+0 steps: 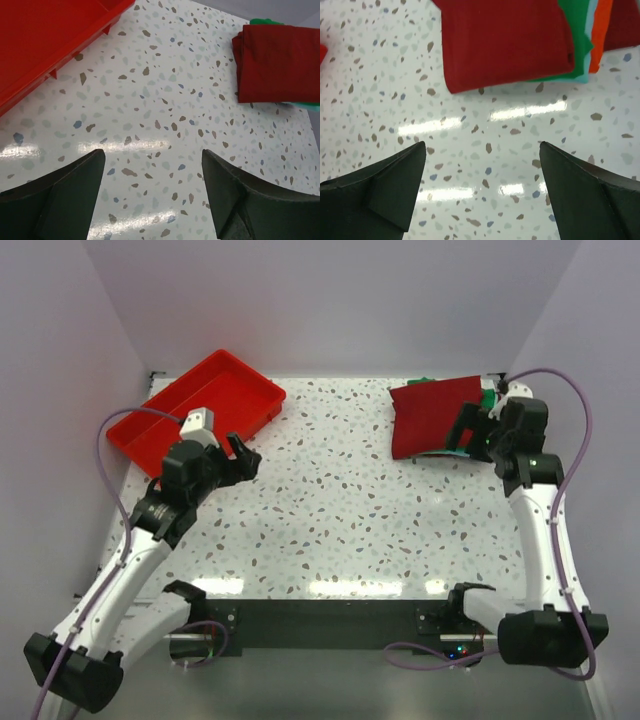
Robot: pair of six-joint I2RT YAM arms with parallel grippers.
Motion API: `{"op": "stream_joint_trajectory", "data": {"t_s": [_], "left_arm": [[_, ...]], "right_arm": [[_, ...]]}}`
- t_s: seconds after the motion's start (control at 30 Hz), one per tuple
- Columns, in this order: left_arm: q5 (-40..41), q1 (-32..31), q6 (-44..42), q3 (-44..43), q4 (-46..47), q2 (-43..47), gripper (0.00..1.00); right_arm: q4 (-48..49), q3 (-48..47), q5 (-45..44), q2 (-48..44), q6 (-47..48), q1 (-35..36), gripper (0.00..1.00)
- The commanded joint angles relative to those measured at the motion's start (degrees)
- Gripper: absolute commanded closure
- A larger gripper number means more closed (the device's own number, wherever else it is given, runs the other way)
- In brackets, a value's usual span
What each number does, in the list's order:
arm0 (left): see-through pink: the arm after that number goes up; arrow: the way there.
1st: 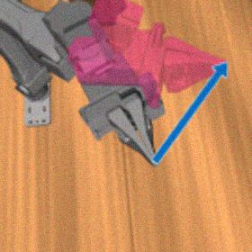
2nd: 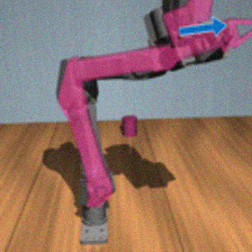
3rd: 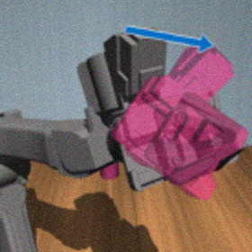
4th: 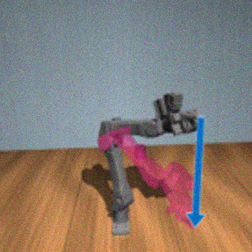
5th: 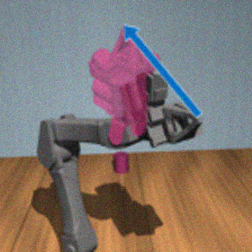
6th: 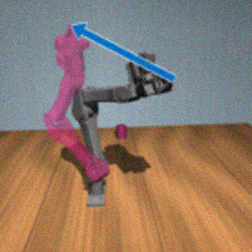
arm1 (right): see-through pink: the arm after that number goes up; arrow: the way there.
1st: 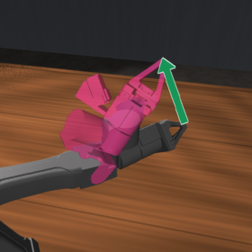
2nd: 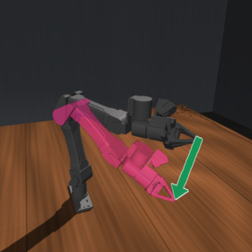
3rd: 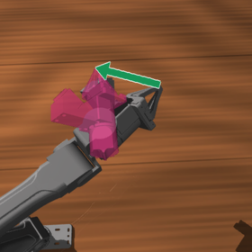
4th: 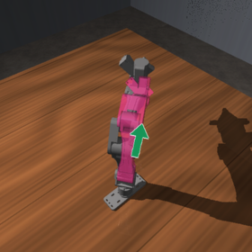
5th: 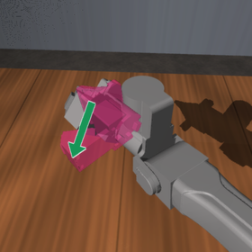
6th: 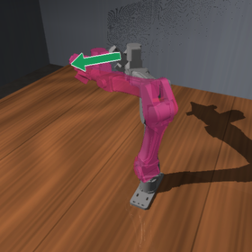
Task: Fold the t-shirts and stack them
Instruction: Reset both grippers
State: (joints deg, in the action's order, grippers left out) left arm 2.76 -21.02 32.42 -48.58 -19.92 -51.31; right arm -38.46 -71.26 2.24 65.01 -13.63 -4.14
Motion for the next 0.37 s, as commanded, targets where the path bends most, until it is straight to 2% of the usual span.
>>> {"op": "stream_joint_trajectory", "data": {"t_s": [0.0,0.2,0.33], "left_arm": [[7.9,0.4,1.5,1.5,-5.1,6.1,0.16],[9.4,0.4,0.1,2.3,-9.8,14.0,0.16],[11.4,0.4,1.1,0.5,-14.5,15.9,0.15]], "right_arm": [[2.9,5.1,6.5,-6.7,0.7,0.0,0.01],[2.1,12.2,6.7,-13.4,2.4,-0.1,0.01],[2.1,15.5,4.5,-15.9,1.8,0.0,0.01]]}}
